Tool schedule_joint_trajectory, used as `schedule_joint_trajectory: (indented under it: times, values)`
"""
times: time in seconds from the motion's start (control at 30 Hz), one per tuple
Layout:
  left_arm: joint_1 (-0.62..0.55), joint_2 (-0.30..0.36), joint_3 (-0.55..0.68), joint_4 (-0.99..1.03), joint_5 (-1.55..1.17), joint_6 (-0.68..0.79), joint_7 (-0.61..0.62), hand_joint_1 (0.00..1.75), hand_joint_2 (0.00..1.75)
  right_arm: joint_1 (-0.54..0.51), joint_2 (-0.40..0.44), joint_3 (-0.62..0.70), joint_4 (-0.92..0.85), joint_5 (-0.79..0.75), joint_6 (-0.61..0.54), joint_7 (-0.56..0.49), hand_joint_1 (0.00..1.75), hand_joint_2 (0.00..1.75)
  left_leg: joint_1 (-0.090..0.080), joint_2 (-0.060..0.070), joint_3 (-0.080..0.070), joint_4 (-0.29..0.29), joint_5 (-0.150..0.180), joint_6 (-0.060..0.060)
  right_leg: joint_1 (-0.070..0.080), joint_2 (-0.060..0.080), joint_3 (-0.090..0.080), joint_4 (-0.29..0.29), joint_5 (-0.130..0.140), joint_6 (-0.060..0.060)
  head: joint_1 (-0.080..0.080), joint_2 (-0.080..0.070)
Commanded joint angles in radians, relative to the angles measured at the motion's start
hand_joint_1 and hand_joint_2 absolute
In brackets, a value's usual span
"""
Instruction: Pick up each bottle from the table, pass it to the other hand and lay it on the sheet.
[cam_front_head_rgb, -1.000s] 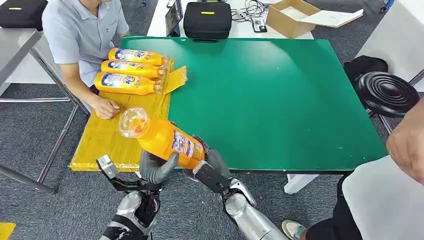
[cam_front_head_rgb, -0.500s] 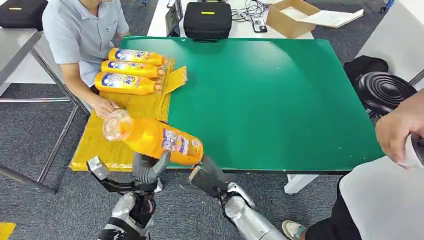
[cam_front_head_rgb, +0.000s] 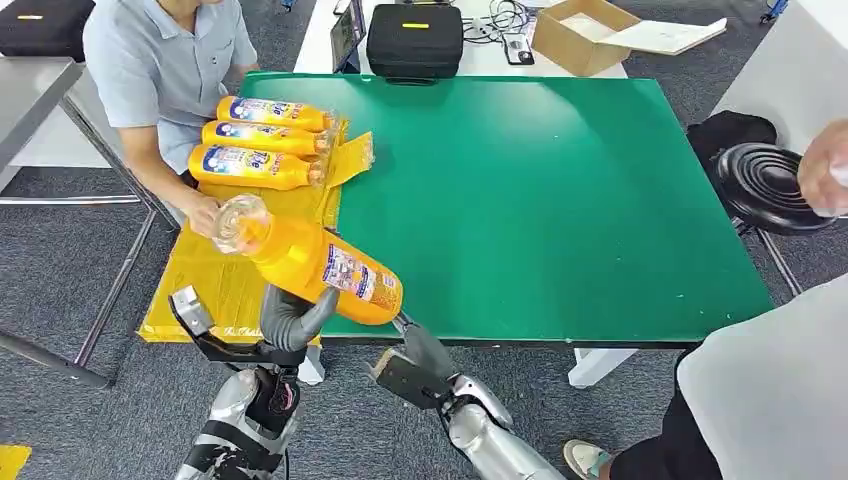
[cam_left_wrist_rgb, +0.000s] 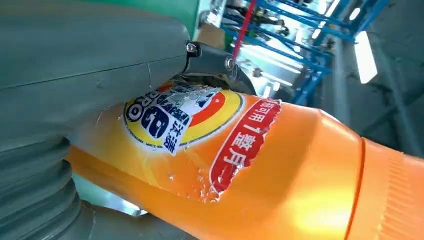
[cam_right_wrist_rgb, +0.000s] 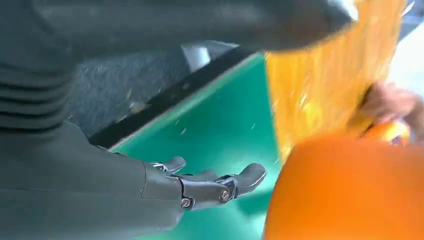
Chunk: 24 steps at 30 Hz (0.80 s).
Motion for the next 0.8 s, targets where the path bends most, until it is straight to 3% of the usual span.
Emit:
schedule_joint_trajectory:
  times: [0.03,0.1,0.17,0.23,0.37,0.43,0.57,0.8]
  values:
    - [-0.003,0.077,0.02,0.012,-0.051,0.066,0.05,1.75,1.75,0.043,-0.045,-0.115,-0.014,0.055,-0.208,0.0,0.0,0.0,0.0,0.0,0.004,-0.001,-0.001,-0.001,0.0,0.0,0.004,-0.001,-0.001,-0.001,0.0,0.0]
    - [0.001,0.085,0.026,0.007,-0.119,0.164,0.061,1.75,1.75,0.111,-0.062,-0.144,-0.169,0.017,-0.206,0.0,0.0,0.0,0.0,0.0,0.004,-0.001,-0.002,-0.001,0.001,0.0,0.004,-0.001,-0.001,-0.001,0.0,0.0]
    - [0.001,0.108,0.033,-0.001,-0.317,0.399,0.018,1.75,1.75,0.203,-0.09,-0.169,-0.36,0.037,-0.261,0.0,0.0,0.0,0.001,0.0,0.004,0.0,-0.002,-0.001,0.001,0.0,0.004,0.0,-0.002,-0.002,0.0,0.0]
    - [0.004,0.113,0.058,-0.01,-0.371,0.48,0.009,1.75,1.75,0.266,-0.09,-0.216,-0.473,0.047,-0.287,0.0,0.0,0.0,0.0,-0.001,0.002,-0.001,-0.001,-0.001,0.0,-0.001,0.003,0.0,-0.002,-0.001,0.0,0.0]
    - [-0.008,0.134,0.083,0.017,-0.71,0.871,-0.008,1.75,1.75,0.376,-0.053,-0.29,-0.682,0.001,-0.312,0.0,0.0,0.0,0.0,-0.002,0.002,0.0,-0.002,-0.001,0.001,-0.002,0.002,0.0,-0.002,-0.002,0.0,0.0]
    - [-0.016,0.134,0.083,0.025,-0.711,0.87,-0.009,1.75,1.75,0.383,-0.049,-0.282,-0.703,0.002,-0.31,0.005,0.0,0.0,0.0,-0.001,0.003,0.0,-0.002,-0.001,0.001,-0.002,0.003,0.001,-0.003,-0.002,0.0,0.0]
    - [-0.116,0.145,0.059,0.186,-0.997,1.106,0.021,1.75,1.75,0.373,-0.065,-0.193,-0.743,0.01,-0.317,0.0,0.0,0.0,0.0,-0.002,0.002,0.0,-0.002,-0.001,0.0,-0.002,0.002,0.001,-0.003,-0.002,0.0,0.0]
    - [-0.29,0.134,0.108,0.539,-1.312,1.125,0.143,1.75,1.75,0.341,-0.05,-0.141,-0.663,-0.064,-0.304,0.0,0.0,0.0,0.0,-0.002,0.003,-0.002,0.0,-0.001,0.0,-0.002,0.003,-0.001,-0.001,-0.002,0.0,0.0]
